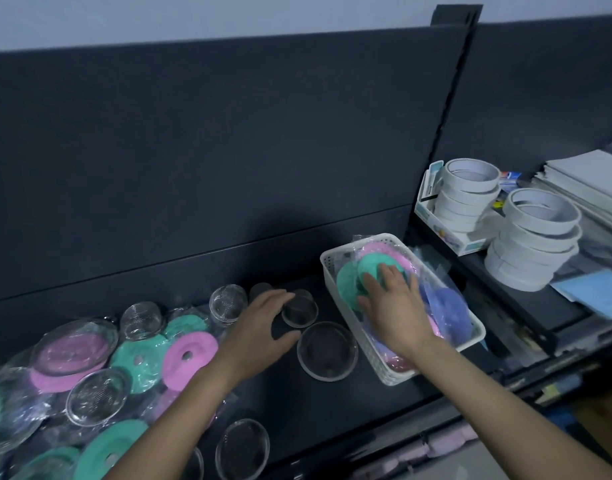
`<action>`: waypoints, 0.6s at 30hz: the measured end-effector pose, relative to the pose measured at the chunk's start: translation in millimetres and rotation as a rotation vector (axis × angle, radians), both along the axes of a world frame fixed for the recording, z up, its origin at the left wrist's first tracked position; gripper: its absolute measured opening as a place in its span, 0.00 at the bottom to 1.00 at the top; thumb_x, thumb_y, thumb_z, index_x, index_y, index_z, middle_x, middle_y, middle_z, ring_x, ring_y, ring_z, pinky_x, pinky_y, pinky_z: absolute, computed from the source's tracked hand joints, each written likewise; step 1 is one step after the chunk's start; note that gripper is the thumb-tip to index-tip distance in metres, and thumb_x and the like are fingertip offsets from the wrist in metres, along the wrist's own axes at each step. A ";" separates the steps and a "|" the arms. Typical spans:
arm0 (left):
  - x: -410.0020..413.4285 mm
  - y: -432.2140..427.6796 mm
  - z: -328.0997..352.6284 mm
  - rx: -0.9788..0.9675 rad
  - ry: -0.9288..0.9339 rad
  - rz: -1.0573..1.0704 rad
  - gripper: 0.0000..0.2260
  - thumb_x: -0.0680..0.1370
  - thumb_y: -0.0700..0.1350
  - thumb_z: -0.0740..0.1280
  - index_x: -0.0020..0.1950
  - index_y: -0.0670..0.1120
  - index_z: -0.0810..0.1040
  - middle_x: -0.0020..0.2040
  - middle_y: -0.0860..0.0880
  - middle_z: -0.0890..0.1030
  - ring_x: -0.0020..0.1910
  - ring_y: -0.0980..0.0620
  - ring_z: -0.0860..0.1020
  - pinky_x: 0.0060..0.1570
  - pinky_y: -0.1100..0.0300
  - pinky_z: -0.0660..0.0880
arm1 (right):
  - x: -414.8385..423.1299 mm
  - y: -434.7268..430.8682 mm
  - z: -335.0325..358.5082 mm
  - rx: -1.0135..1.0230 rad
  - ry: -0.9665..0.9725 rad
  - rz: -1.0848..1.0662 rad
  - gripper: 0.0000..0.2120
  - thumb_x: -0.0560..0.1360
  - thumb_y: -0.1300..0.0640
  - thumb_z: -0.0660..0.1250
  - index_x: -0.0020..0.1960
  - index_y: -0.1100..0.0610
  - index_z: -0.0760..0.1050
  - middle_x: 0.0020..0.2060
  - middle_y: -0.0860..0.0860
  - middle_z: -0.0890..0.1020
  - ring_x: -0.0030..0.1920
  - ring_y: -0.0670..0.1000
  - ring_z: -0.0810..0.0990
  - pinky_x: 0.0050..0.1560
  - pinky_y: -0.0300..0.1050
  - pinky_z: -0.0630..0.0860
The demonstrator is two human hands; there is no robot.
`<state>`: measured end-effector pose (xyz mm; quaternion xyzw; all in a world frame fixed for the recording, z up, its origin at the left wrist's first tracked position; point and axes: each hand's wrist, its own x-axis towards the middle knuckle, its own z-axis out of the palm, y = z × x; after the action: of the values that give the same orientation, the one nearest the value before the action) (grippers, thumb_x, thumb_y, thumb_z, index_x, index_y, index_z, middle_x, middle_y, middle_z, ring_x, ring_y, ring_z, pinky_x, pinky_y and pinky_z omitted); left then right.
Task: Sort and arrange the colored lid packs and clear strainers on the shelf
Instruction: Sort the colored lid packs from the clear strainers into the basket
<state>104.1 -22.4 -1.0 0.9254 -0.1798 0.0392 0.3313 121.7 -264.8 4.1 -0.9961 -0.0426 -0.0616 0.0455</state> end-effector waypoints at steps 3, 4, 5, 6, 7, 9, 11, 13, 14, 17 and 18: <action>-2.0 2.3 5.0 -0.029 0.005 0.021 0.28 0.70 0.52 0.68 0.69 0.47 0.71 0.65 0.56 0.69 0.64 0.63 0.66 0.58 0.80 0.56 | -0.5 16.0 15.8 0.110 -0.132 0.098 0.20 0.77 0.50 0.57 0.61 0.61 0.75 0.63 0.65 0.74 0.66 0.66 0.71 0.68 0.63 0.63; -3.4 4.6 5.9 -0.035 0.001 0.028 0.27 0.70 0.50 0.69 0.68 0.47 0.71 0.64 0.56 0.69 0.62 0.64 0.66 0.57 0.82 0.57 | -1.4 24.9 20.7 0.164 -0.164 0.176 0.21 0.76 0.50 0.57 0.59 0.63 0.77 0.60 0.65 0.76 0.63 0.67 0.74 0.64 0.62 0.69; -4.9 7.3 6.2 -0.033 -0.006 0.039 0.27 0.70 0.50 0.70 0.68 0.46 0.72 0.63 0.56 0.70 0.61 0.64 0.66 0.57 0.82 0.56 | -3.3 34.4 24.0 0.225 -0.184 0.249 0.21 0.75 0.51 0.57 0.59 0.64 0.77 0.59 0.65 0.77 0.61 0.66 0.75 0.63 0.60 0.71; -7.1 10.8 5.6 -0.027 -0.011 0.054 0.26 0.71 0.49 0.71 0.68 0.45 0.72 0.64 0.54 0.71 0.61 0.64 0.66 0.57 0.83 0.55 | -4.8 44.0 25.6 0.297 -0.162 0.295 0.20 0.75 0.52 0.59 0.59 0.64 0.77 0.59 0.64 0.76 0.61 0.65 0.75 0.64 0.56 0.71; -10.1 15.4 4.8 -0.021 -0.011 0.075 0.26 0.71 0.48 0.72 0.68 0.45 0.72 0.64 0.53 0.72 0.61 0.63 0.67 0.58 0.82 0.54 | -6.1 53.4 27.0 0.365 -0.134 0.322 0.18 0.75 0.55 0.62 0.60 0.64 0.76 0.61 0.63 0.76 0.62 0.63 0.75 0.65 0.50 0.68; -18.6 28.1 2.9 -0.008 -0.010 0.128 0.26 0.72 0.46 0.72 0.69 0.46 0.71 0.65 0.51 0.74 0.62 0.59 0.70 0.59 0.80 0.56 | -9.0 72.1 25.7 0.431 -0.047 0.360 0.15 0.76 0.59 0.65 0.61 0.63 0.76 0.64 0.61 0.74 0.64 0.59 0.73 0.64 0.40 0.63; -29.8 42.8 2.8 0.037 0.010 0.176 0.26 0.72 0.46 0.71 0.69 0.46 0.71 0.63 0.50 0.76 0.61 0.53 0.73 0.57 0.74 0.61 | -10.9 87.4 16.6 0.446 0.055 0.433 0.13 0.76 0.61 0.65 0.58 0.63 0.78 0.61 0.60 0.76 0.62 0.58 0.74 0.62 0.39 0.64; -44.3 61.5 0.6 0.068 0.049 0.231 0.26 0.72 0.48 0.69 0.69 0.45 0.71 0.60 0.48 0.78 0.59 0.49 0.75 0.55 0.69 0.65 | -14.1 104.9 4.3 0.471 0.153 0.510 0.11 0.76 0.61 0.65 0.56 0.62 0.79 0.58 0.57 0.78 0.59 0.55 0.76 0.60 0.43 0.69; -52.7 71.2 -0.2 0.066 0.064 0.263 0.27 0.72 0.50 0.68 0.69 0.45 0.71 0.59 0.47 0.78 0.58 0.49 0.76 0.56 0.67 0.67 | -15.4 114.3 -2.3 0.474 0.198 0.548 0.10 0.76 0.60 0.64 0.54 0.61 0.79 0.55 0.55 0.79 0.57 0.54 0.77 0.58 0.45 0.72; -79.4 100.0 -3.3 0.027 0.083 0.385 0.24 0.74 0.50 0.69 0.69 0.47 0.71 0.57 0.50 0.79 0.53 0.53 0.77 0.54 0.69 0.69 | -20.6 146.1 -16.9 0.443 0.290 0.670 0.06 0.75 0.59 0.63 0.46 0.60 0.77 0.46 0.52 0.79 0.49 0.52 0.78 0.50 0.48 0.74; -87.8 107.8 -4.1 0.013 0.086 0.421 0.23 0.75 0.48 0.70 0.69 0.49 0.72 0.55 0.51 0.79 0.50 0.56 0.77 0.51 0.71 0.69 | -23.4 156.6 -18.8 0.432 0.309 0.703 0.04 0.74 0.59 0.64 0.45 0.59 0.76 0.43 0.52 0.79 0.46 0.51 0.77 0.49 0.47 0.73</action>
<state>16.3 85.3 -5.1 0.9455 0.0317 0.0669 0.3170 98.3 -108.3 -14.7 -0.8862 -0.3578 0.0997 0.2769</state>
